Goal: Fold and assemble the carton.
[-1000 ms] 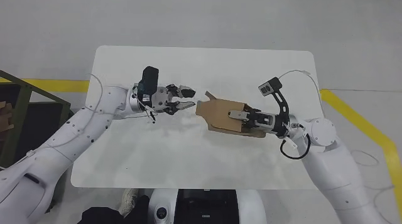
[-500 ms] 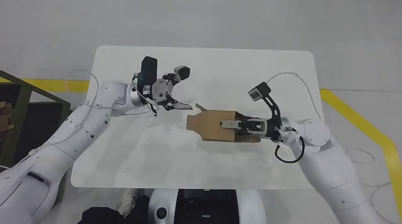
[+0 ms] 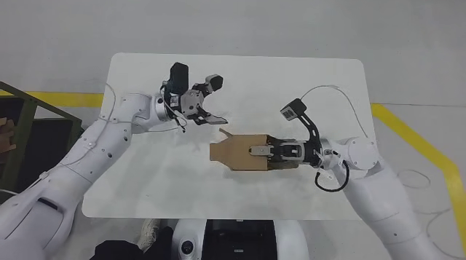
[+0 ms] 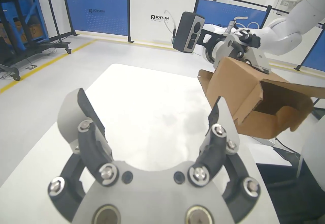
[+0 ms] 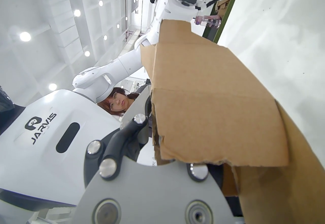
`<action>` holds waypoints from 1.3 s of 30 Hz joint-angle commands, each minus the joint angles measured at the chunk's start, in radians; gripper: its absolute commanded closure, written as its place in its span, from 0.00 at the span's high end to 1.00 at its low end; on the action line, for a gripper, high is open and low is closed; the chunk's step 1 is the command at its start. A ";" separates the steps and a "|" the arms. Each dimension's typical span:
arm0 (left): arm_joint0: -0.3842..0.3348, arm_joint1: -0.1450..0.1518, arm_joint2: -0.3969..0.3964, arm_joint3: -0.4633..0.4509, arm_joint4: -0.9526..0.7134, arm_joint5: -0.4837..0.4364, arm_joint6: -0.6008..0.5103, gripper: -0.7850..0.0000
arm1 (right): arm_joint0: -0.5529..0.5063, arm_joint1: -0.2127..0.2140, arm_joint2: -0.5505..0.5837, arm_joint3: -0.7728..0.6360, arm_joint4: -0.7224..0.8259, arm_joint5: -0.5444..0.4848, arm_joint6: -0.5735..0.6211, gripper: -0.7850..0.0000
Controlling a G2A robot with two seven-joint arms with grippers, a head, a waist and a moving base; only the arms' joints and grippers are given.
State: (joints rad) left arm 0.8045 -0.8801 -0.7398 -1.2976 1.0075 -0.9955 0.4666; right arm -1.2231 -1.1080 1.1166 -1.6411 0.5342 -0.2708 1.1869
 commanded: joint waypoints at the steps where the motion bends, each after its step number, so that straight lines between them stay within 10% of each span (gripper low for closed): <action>1: 0.001 -0.003 -0.001 -0.009 0.007 -0.017 -0.013 1.00 | 0.003 0.000 0.002 0.006 0.007 0.001 -0.006 0.00; 24: 0.038 -0.005 -0.007 -0.117 0.068 -0.017 -0.025 1.00 | -0.003 0.003 0.021 0.014 0.031 -0.008 -0.029 0.00; 39: 0.122 0.042 -0.129 -0.065 0.068 -0.004 0.187 1.00 | -0.010 0.008 0.051 0.024 0.039 -0.014 -0.035 0.00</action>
State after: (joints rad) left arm 0.9227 -0.8393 -0.8536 -1.3816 1.0926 -1.0106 0.6579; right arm -1.2334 -1.0997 1.1699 -1.6160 0.5767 -0.2856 1.1492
